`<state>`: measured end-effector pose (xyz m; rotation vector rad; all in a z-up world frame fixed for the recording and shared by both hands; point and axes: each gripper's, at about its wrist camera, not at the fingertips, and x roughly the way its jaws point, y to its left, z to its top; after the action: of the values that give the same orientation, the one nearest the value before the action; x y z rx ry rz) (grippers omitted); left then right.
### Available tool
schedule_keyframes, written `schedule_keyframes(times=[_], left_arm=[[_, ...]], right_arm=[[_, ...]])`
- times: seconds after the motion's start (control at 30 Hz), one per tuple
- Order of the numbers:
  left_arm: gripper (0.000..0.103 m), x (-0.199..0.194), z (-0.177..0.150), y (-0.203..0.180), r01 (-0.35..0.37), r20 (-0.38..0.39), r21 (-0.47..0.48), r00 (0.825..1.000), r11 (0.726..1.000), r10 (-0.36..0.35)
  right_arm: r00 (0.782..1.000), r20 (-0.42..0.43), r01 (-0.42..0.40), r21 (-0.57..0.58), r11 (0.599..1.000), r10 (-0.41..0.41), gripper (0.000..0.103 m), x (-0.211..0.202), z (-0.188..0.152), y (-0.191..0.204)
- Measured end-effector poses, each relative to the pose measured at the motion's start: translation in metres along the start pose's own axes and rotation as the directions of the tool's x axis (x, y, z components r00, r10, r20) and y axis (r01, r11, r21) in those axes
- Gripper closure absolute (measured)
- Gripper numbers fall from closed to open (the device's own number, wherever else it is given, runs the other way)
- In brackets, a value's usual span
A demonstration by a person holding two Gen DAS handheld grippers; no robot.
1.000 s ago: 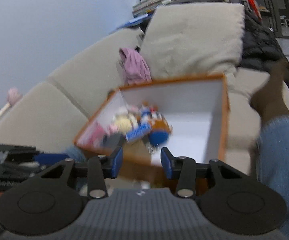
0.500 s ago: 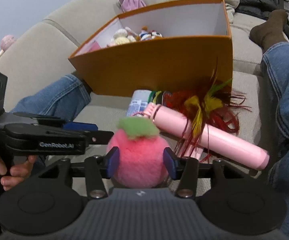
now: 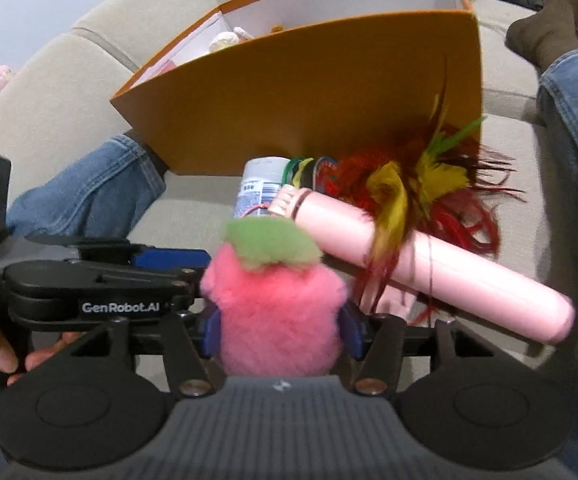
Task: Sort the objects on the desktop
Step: 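Grasp the white lotion tube with the left gripper while the right grasps the pink pompom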
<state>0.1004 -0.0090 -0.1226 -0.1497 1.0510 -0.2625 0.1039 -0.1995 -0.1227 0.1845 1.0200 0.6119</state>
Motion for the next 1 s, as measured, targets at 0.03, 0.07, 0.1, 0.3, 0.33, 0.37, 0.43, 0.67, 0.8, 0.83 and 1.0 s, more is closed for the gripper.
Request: schedule_keyframes(times=[0.03, 0.07, 0.1, 0.3, 0.33, 0.37, 0.43, 0.67, 0.8, 0.83, 1.0], left_arm=[[0.050, -0.002, -0.002, 0.002, 0.007, 0.003, -0.009, 1.000, 1.000, -0.007], [0.050, -0.003, -0.003, 0.004, 0.007, 0.006, -0.015, 1.000, 1.000, -0.007], [0.050, -0.004, -0.003, 0.005, 0.007, 0.008, -0.016, 1.000, 1.000, -0.007], [0.049, -0.006, -0.004, 0.007, 0.010, 0.003, -0.007, 1.000, 1.000, -0.010], [0.049, -0.004, -0.003, 0.004, 0.006, -0.002, -0.001, 1.000, 1.000, -0.006], [0.049, -0.001, -0.001, 0.001, 0.004, -0.006, 0.007, 1.000, 1.000, -0.003], [0.049, 0.003, 0.002, -0.009, -0.007, -0.010, 0.045, 1.000, 0.999, 0.007], [0.049, 0.011, -0.001, -0.036, -0.056, -0.001, 0.175, 0.998, 0.983, 0.057], [0.063, 0.005, -0.002, -0.030, -0.050, 0.015, 0.122, 0.999, 0.991, 0.048], [0.069, 0.002, -0.003, -0.026, -0.042, 0.022, 0.103, 0.999, 0.994, 0.040], [0.083, -0.013, -0.006, -0.013, 0.024, 0.062, 0.036, 0.998, 0.999, -0.026]], right_arm=[[1.000, -0.001, -0.008, 0.002, 1.000, 0.008, 0.049, 0.002, 0.001, 0.000], [1.000, -0.005, -0.016, -0.001, 1.000, 0.016, 0.053, 0.003, 0.001, 0.000], [1.000, -0.008, -0.011, -0.005, 1.000, 0.011, 0.054, 0.003, 0.000, 0.001], [0.996, -0.027, 0.085, -0.076, 0.994, -0.087, 0.057, -0.013, -0.004, 0.009], [0.994, -0.026, 0.105, -0.091, 0.990, -0.108, 0.058, -0.018, -0.005, 0.009], [0.991, -0.024, 0.130, -0.105, 0.986, -0.133, 0.059, -0.022, -0.007, 0.009], [0.988, -0.017, 0.153, -0.126, 0.980, -0.156, 0.059, -0.029, -0.010, 0.009], [0.991, -0.005, 0.131, -0.108, 0.985, -0.132, 0.055, -0.021, -0.014, 0.004], [0.991, 0.021, 0.130, -0.101, 0.986, -0.128, 0.052, -0.022, -0.012, 0.002], [0.992, 0.022, 0.127, -0.095, 0.987, -0.125, 0.052, -0.022, -0.012, 0.000], [0.994, 0.036, 0.110, -0.085, 0.990, -0.107, 0.052, -0.027, -0.014, -0.001]])
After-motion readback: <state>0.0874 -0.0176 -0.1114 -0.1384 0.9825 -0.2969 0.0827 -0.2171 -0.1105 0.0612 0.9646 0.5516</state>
